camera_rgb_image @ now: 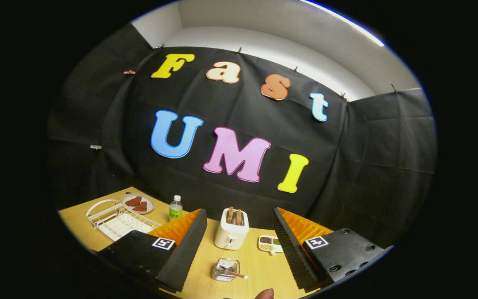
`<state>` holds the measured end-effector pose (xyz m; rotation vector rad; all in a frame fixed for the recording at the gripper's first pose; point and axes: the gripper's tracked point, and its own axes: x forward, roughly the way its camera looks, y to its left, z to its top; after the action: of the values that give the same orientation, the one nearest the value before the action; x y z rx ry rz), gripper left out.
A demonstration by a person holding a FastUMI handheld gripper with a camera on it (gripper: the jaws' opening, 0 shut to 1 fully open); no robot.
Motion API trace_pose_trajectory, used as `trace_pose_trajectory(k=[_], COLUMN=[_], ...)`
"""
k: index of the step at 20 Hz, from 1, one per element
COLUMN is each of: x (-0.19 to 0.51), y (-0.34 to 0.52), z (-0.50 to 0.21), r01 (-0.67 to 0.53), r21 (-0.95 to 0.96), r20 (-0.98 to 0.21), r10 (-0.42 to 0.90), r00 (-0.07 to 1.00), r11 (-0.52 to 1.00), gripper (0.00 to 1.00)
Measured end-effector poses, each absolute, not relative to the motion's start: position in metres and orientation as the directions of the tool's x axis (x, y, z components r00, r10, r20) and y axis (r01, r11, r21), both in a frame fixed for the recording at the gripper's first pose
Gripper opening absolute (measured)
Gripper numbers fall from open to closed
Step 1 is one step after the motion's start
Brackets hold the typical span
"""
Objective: Take the plate from the dish rack, then take the spoon from the basket and place it into the plate.
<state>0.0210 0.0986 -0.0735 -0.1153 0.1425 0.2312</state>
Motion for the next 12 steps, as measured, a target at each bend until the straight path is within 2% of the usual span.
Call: trace_pose_trajectory(k=[3, 7, 12], x=[0.029, 0.045, 0.069], y=[0.144, 0.208, 0.256], z=[-0.108, -0.155, -0.214], r01=[-0.349, -0.445, -0.404], r21=[-0.091, 0.018, 0.15], r20=[-0.244, -0.406, -0.602], r10=[0.318, 0.413, 0.408], r00=[0.916, 0.815, 0.686], r11=[0.933, 0.895, 0.902], gripper=[0.97, 0.98, 0.97])
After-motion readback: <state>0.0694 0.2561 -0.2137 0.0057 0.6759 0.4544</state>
